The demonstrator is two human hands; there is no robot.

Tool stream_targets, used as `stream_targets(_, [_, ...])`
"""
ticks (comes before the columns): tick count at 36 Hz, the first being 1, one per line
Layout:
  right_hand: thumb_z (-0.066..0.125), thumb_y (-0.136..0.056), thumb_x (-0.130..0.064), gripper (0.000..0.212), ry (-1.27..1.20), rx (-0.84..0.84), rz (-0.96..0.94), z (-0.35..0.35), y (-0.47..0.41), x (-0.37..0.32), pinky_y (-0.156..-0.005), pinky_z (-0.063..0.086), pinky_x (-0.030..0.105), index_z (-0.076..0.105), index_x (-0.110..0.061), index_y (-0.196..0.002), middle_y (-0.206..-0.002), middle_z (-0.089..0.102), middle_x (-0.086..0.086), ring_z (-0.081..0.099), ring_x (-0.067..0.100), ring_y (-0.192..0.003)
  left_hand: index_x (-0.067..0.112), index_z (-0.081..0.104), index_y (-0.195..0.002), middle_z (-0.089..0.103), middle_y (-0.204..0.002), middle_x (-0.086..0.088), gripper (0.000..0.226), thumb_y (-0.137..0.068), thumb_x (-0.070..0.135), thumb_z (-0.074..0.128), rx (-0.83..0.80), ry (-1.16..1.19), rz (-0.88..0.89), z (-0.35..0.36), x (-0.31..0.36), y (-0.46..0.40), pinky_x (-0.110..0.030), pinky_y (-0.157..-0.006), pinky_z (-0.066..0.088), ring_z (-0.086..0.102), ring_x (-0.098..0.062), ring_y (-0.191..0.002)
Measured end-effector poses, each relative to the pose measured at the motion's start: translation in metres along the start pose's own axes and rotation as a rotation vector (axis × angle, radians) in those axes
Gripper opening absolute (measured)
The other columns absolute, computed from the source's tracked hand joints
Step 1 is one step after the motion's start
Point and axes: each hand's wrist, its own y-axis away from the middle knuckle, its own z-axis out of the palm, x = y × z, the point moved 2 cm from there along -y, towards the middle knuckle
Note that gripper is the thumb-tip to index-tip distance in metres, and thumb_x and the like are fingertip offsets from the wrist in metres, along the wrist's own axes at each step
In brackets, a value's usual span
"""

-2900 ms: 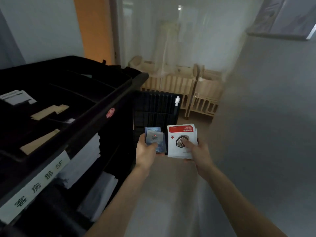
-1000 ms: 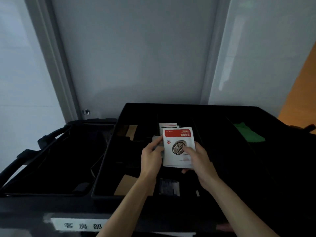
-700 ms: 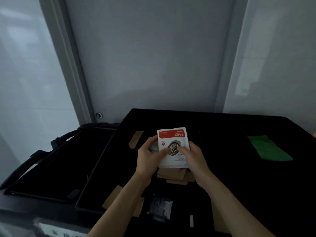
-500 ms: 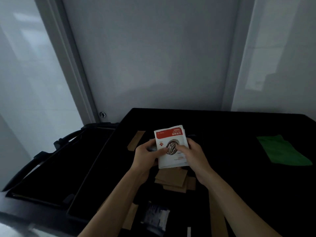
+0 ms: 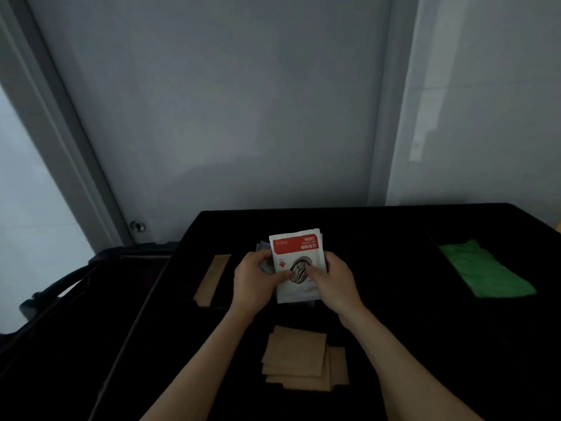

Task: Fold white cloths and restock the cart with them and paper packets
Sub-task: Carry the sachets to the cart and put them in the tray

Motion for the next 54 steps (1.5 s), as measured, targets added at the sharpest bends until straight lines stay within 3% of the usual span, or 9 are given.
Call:
stream_targets(4, [0.062,-0.093,-0.013,0.02,-0.014,0.051,0.009,0.001,-0.007,0.006,-0.067,0.051,0.015,0.066,-0.019,-0.111,-0.101,0.071,-0.005,0.069,0.004,-0.087,0.016,0.071,-0.118,0.062,-0.107,0.001,0.046,-0.075,0.025,0.085,0.039,-0.027,0.033,0.002,-0.008,-0.006,-0.006,-0.074,0.043,0.058,-0.003,-0.091])
stream_targets(10, [0.064,-0.093,-0.013,0.02,0.046,0.102,-0.007,0.002,-0.014,0.01,-0.063,0.049,0.011,0.061,-0.023,-0.11,-0.102,0.069,-0.009,0.067,0.001,-0.088,0.014,0.068,-0.12,0.06,-0.107,0.001,0.045,-0.078,0.018,0.083,0.13,0.024,0.065,0.004,-0.013,-0.006,-0.03,-0.084,0.057,0.062,-0.01,-0.096])
stream_targets(15, [0.064,-0.092,-0.011,0.02,0.103,0.124,-0.024,0.0,-0.015,0.012,-0.069,0.053,0.016,0.06,-0.024,-0.107,-0.1,0.069,-0.009,0.067,0.003,-0.089,0.012,0.068,-0.122,0.054,-0.106,0.004,0.038,-0.086,0.017,0.076,0.228,-0.074,0.156,0.01,-0.013,0.0,-0.005,-0.075,0.041,0.055,-0.007,-0.094])
stream_targets(23, [0.058,-0.089,-0.011,0.011,0.498,-0.053,-0.042,0.006,-0.006,0.009,-0.069,0.055,0.039,0.064,-0.006,-0.082,-0.084,0.069,0.006,0.066,0.018,-0.079,0.009,0.065,-0.125,0.056,-0.106,0.0,0.033,-0.092,0.012,0.068,0.338,-0.022,0.136,0.002,-0.017,0.007,-0.024,-0.078,0.053,0.056,-0.008,-0.092])
stream_targets(29, [0.064,-0.091,-0.018,0.038,0.506,0.018,-0.051,0.006,-0.006,0.008,-0.087,0.052,0.029,0.054,-0.013,-0.127,-0.117,0.055,0.006,0.056,0.016,-0.107,0.012,0.066,-0.124,0.056,-0.11,-0.002,0.03,-0.094,0.013,0.066,0.461,0.028,0.113,-0.01,-0.011,0.007,-0.017,-0.076,0.048,0.059,-0.011,-0.094])
stream_targets(38, [0.055,-0.095,-0.014,0.011,0.629,-0.087,-0.128,0.008,-0.004,0.011,-0.069,0.054,0.042,0.062,-0.016,-0.087,-0.089,0.06,0.008,0.061,0.017,-0.076,0.022,0.066,-0.114,0.057,-0.104,0.003,0.026,-0.099,0.004,0.054,0.313,0.237,0.097,-0.002,-0.016,0.015,-0.015,-0.077,0.05,0.058,0.002,-0.093])
stream_targets(43, [0.06,-0.096,-0.025,0.071,0.648,0.071,-0.11,0.007,-0.003,0.016,-0.108,0.029,0.024,0.021,-0.015,-0.154,-0.145,0.033,0.006,0.03,0.018,-0.136,0.02,0.063,-0.124,0.062,-0.116,0.006,0.036,-0.098,-0.002,0.051,0.176,0.5,-0.021,0.004,-0.021,0.013,-0.042,-0.087,0.059,0.063,-0.007,-0.105])
stream_targets(49, [0.059,-0.097,-0.022,0.053,0.411,0.177,-0.489,0.008,0.009,-0.002,-0.095,0.047,0.02,0.041,-0.022,-0.146,-0.13,0.043,-0.013,0.051,0.004,-0.116,0.032,0.027,-0.153,0.067,-0.123,-0.004,0.079,-0.092,0.0,0.064,0.035,0.762,-0.063,0.001,-0.02,0.012,-0.04,-0.083,0.06,0.068,-0.018,-0.11])
stream_targets(54, [0.066,-0.093,-0.032,0.049,0.228,-0.041,-0.47,0.016,0.012,-0.006,-0.088,0.053,0.024,0.05,-0.021,-0.138,-0.121,0.058,-0.008,0.06,0.003,-0.109,0.012,0.059,-0.128,0.072,-0.114,-0.008,0.044,-0.087,0.003,0.072,-0.169,0.691,-0.028,0.001,-0.014,0.013,-0.041,-0.087,0.059,0.069,-0.027,-0.107])
